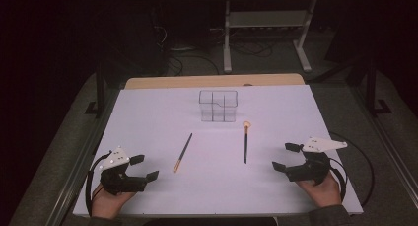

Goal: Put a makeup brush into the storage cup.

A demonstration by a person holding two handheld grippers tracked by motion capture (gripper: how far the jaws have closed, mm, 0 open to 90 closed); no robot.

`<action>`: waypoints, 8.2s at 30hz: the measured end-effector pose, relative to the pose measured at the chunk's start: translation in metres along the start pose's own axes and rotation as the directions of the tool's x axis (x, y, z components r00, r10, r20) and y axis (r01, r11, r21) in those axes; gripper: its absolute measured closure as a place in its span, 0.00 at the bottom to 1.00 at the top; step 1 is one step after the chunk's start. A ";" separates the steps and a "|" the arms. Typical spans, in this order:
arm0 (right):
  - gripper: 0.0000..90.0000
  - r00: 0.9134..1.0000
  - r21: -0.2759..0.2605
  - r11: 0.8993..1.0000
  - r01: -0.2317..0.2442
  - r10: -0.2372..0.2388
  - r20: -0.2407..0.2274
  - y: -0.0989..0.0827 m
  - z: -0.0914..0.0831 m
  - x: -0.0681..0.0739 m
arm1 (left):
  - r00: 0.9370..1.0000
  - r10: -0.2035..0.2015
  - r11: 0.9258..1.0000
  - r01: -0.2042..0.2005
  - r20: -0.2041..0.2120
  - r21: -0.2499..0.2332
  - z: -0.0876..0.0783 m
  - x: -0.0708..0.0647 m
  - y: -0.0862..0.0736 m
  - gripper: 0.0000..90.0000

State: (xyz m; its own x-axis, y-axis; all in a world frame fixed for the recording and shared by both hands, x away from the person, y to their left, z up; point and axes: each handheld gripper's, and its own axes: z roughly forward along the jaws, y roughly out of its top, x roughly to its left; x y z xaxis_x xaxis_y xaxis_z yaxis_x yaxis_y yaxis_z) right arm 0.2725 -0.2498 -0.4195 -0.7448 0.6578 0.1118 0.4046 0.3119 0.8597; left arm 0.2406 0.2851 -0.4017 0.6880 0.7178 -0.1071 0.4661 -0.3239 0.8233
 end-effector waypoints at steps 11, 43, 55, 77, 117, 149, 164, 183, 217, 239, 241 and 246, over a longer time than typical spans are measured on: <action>0.15 1.000 0.012 1.000 0.000 0.000 0.001 0.001 0.002 0.001 | 1.000 0.000 1.000 0.000 0.010 0.018 0.000 -0.011 0.009 0.25; 0.15 0.999 0.020 1.000 0.009 -0.010 0.040 0.005 0.000 0.002 | 0.998 0.040 0.984 -0.047 0.044 0.174 0.028 -0.018 0.069 0.36; 0.15 0.999 0.027 1.000 0.003 -0.004 0.050 0.005 -0.001 0.000 | 0.999 0.012 0.969 -0.020 0.034 0.248 0.057 -0.013 0.085 0.44; 0.15 0.998 0.028 1.000 0.006 -0.008 0.066 0.007 -0.003 -0.001 | 1.000 -0.022 0.925 0.019 0.003 0.380 0.101 -0.007 0.093 0.54; 0.16 0.997 0.039 0.998 0.043 -0.046 0.068 0.010 0.000 0.007 | 0.997 -0.057 0.849 0.074 -0.050 0.524 0.138 0.000 0.076 0.81; 0.16 0.997 0.055 0.998 0.043 -0.046 0.057 0.013 0.005 0.010 | 0.999 -0.009 0.870 0.023 -0.031 0.492 0.127 0.003 0.076 0.92; 0.16 0.998 0.094 0.993 0.066 -0.066 0.004 0.025 0.015 0.018 | 0.999 0.010 0.909 -0.028 0.045 0.415 0.098 0.003 0.085 0.92; 0.19 0.979 0.128 0.977 0.171 -0.155 -0.131 0.088 0.026 0.032 | 0.986 0.053 0.937 -0.103 0.155 0.333 0.069 -0.007 0.100 0.92; 0.25 0.916 0.176 0.930 0.322 -0.259 -0.308 0.146 0.046 0.049 | 0.927 0.191 0.914 -0.288 0.322 0.286 0.069 -0.039 0.111 0.92; 0.42 0.827 0.244 0.849 0.469 -0.324 -0.459 0.145 0.083 0.070 | 0.833 0.333 0.850 -0.468 0.443 0.242 0.086 -0.071 0.113 0.92; 0.44 0.820 0.256 0.841 0.476 -0.320 -0.475 0.144 0.086 0.073 | 0.826 0.338 0.847 -0.476 0.451 0.237 0.087 -0.073 0.113 0.92; 0.50 0.804 0.263 0.830 0.492 -0.316 -0.505 0.142 0.090 0.077 | 0.809 0.358 0.836 -0.500 0.466 0.226 0.086 -0.074 0.114 0.92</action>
State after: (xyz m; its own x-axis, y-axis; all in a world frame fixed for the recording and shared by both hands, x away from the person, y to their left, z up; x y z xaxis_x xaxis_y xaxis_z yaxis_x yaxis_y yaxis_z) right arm 0.3209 -0.0932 -0.3338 -0.9940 0.0842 0.0698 0.1093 0.7628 0.6373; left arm 0.2907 0.1418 -0.3478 0.9828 0.1771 -0.0517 0.1710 -0.7690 0.6160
